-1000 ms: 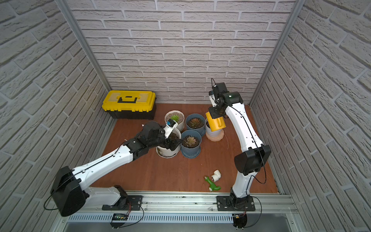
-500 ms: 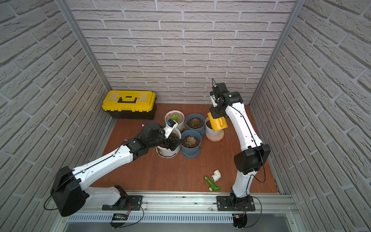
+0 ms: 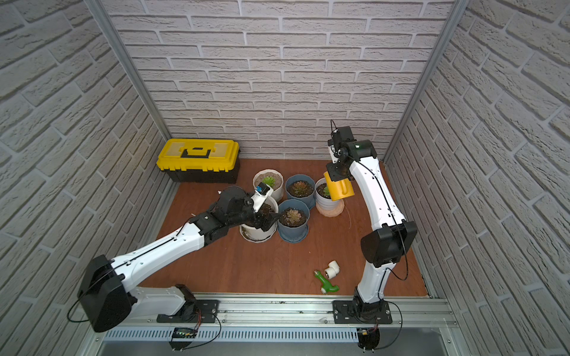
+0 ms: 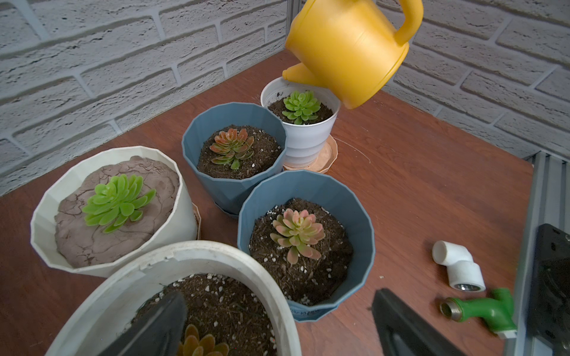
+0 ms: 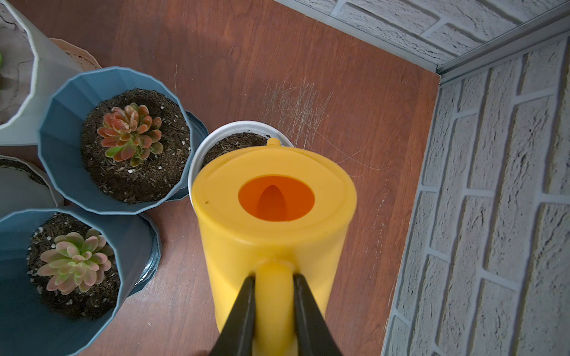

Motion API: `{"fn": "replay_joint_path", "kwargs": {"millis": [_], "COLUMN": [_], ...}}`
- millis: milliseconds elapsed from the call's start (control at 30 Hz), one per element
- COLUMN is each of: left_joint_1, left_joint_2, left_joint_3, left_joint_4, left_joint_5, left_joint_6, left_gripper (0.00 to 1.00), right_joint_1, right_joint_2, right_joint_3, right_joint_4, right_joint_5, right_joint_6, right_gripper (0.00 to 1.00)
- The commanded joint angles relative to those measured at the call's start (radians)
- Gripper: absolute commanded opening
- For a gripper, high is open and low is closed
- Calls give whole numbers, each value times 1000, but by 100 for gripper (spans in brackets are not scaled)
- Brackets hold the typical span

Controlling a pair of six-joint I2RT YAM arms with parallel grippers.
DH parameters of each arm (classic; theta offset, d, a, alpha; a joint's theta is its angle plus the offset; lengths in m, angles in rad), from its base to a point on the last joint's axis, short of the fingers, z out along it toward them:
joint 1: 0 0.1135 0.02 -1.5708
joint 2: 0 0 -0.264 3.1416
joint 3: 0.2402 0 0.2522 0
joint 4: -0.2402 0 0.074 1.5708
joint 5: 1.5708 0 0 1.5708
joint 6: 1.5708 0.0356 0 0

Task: Water the succulent around the soil edge
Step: Water the soil of the potted plant with water.

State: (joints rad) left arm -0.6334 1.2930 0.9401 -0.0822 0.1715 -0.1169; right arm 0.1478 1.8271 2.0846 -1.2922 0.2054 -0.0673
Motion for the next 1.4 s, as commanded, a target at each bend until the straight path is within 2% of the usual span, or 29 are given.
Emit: {"fn": "replay_joint_path", "kwargs": {"millis": [0, 1367], "left_joint_1": [-4, -32], "left_joint_2": [-2, 10], "left_joint_3": [-17, -9], "left_joint_4": [42, 58], "left_joint_5": [4, 19], "left_joint_6": [-6, -13], "left_gripper": [98, 99], "right_joint_1": [-16, -39], "right_joint_2": [-43, -235], "right_joint_3": [-16, -244], "right_joint_4": [21, 45], "right_joint_5": [9, 15], "right_joint_6": [2, 28], "right_gripper": [3, 3]}}
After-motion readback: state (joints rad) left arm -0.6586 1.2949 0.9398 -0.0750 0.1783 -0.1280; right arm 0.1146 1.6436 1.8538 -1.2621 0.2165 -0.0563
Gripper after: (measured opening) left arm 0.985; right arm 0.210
